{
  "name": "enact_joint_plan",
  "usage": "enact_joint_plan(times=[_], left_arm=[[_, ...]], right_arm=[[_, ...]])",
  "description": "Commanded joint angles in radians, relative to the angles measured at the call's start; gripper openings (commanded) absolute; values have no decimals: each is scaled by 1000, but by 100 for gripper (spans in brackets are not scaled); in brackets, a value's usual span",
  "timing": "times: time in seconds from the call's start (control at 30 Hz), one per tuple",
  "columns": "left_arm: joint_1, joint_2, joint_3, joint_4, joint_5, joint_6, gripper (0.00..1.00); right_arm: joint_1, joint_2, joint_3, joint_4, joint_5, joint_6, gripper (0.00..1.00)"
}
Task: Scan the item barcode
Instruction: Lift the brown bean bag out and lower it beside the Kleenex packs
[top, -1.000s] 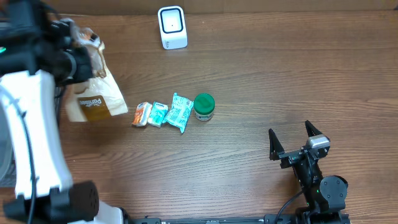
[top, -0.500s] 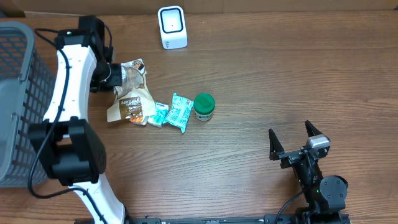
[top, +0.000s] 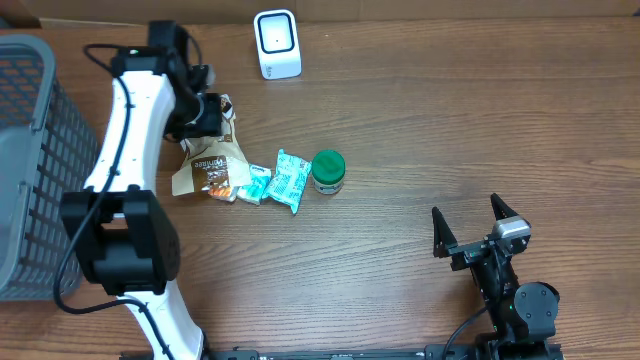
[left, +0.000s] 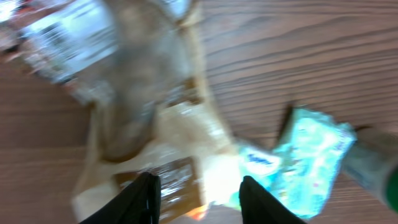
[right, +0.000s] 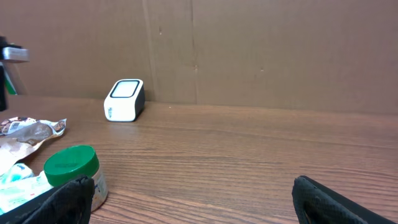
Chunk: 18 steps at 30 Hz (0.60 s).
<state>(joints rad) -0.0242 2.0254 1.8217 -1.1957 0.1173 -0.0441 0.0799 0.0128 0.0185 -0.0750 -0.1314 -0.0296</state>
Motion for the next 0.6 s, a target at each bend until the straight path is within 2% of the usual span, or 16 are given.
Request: enact_joint_plan(times=[0.0,0.1,0.17,0.27,0.57], left_arm=[[-38,-18,-5,29,35,-8,43],[-51,-4,-16,68,33,-9,35],[-54,13,-19,83,34,-9,19],[-58,45,-19,94,35,-9,4],[-66,172,-19,114,59,-3,5]], right_arm=[[-2,-10,-11,5,-4,4,100],[-2,-10,-11,5,-4,4,100],[-2,-10,-11,5,-4,4,100],[-2,-10,-11,5,-4,4,100],[-2,-10,-11,5,-4,4,100]])
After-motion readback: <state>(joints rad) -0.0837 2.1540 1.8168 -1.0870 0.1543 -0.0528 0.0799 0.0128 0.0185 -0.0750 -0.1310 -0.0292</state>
